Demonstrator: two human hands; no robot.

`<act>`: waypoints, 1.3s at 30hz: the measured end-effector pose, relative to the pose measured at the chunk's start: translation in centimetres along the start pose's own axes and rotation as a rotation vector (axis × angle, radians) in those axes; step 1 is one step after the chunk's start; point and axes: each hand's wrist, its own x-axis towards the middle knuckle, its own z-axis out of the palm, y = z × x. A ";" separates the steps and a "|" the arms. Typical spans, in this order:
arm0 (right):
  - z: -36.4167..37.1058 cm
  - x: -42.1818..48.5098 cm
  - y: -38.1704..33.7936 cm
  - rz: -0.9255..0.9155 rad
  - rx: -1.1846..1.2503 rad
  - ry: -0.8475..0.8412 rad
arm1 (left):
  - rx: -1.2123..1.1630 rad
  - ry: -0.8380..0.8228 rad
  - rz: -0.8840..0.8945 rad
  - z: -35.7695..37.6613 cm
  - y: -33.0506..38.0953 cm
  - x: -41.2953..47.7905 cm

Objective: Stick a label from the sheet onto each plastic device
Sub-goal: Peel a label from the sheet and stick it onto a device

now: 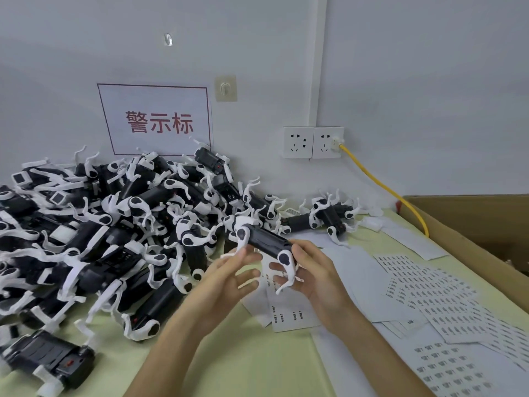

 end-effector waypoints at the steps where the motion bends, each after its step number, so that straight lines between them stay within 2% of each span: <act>1: 0.0 0.0 -0.1 0.002 0.032 -0.018 | -0.040 0.003 0.021 0.4 -0.1 -0.1; 3: 0.0 -0.1 -0.1 -0.008 0.040 -0.071 | -0.078 -0.002 0.048 0.9 -0.3 -0.1; 10: 0.6 -0.6 0.4 -0.038 -0.226 -0.138 | 0.012 0.031 0.080 1.2 -1.4 -0.1; 15: 0.8 -0.6 0.6 -0.078 -0.301 -0.018 | 0.052 0.027 0.095 2.0 -1.5 -0.2; 18: 0.7 -0.5 0.6 -0.070 -0.330 0.038 | 0.176 0.035 0.153 2.3 -2.1 -0.1; 22: 0.7 -0.6 0.5 -0.047 -0.275 0.071 | 0.355 0.013 0.225 2.3 -2.2 -0.2; 26: 0.6 -0.6 0.3 0.018 -0.191 0.045 | 0.419 -0.035 0.222 1.9 -2.0 -0.2; 31: 0.5 -0.5 -0.1 0.105 -0.052 -0.042 | 0.440 -0.125 0.143 1.4 -0.9 -0.7; 36: 0.5 -0.6 -0.1 0.095 0.003 -0.077 | 0.386 -0.152 0.126 0.9 -0.6 -0.7; 39: 0.5 -0.6 -0.3 0.039 -0.029 -0.104 | 0.311 -0.104 0.123 1.0 -0.5 -0.6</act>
